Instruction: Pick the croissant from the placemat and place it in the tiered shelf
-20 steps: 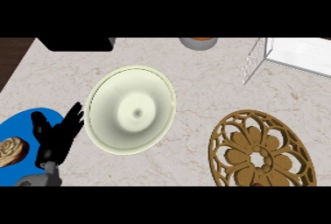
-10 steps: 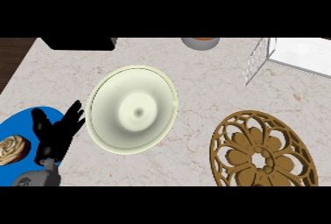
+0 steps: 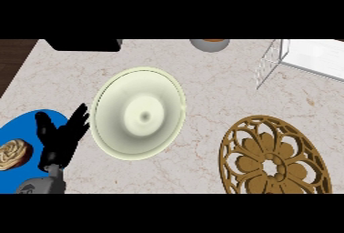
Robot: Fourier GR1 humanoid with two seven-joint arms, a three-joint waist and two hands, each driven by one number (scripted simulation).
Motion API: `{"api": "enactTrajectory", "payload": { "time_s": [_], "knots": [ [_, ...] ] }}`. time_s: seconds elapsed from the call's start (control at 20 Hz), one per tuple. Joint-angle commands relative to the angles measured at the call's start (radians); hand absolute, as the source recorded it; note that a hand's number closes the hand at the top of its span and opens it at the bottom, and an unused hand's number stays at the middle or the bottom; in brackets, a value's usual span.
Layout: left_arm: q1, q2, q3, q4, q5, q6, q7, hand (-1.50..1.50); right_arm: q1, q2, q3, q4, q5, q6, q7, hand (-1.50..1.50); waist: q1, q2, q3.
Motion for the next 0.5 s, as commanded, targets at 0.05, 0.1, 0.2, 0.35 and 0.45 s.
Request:
{"api": "enactTrajectory", "payload": {
  "time_s": [0.05,0.1,0.2,0.35,0.45],
  "knots": [
    [-0.014,0.005,0.016,0.085,0.004,-0.024,-0.017,0.00,-0.040,0.010,0.036,0.161,0.057,-0.115,-0.105,1.50,-0.001,0.005,-0.004],
    [0.033,0.020,0.023,0.042,0.013,-0.044,-0.029,0.00,-0.038,-0.009,0.023,0.164,0.046,-0.107,-0.119,1.50,-0.003,0.001,-0.003],
    [-0.001,-0.001,0.005,0.043,0.005,-0.025,-0.002,0.00,-0.070,-0.028,0.020,0.299,0.069,-0.146,-0.186,1.50,0.009,0.008,-0.003],
    [0.027,-0.024,-0.030,-0.002,-0.014,-0.014,0.011,0.00,-0.062,-0.014,0.040,0.357,0.107,-0.224,-0.233,1.50,0.015,0.008,-0.002],
    [-0.038,-0.024,0.001,0.098,-0.027,0.005,-0.038,0.00,-0.108,-0.012,0.041,0.399,0.112,-0.233,-0.228,1.50,0.005,0.009,-0.003]
  ]
}}
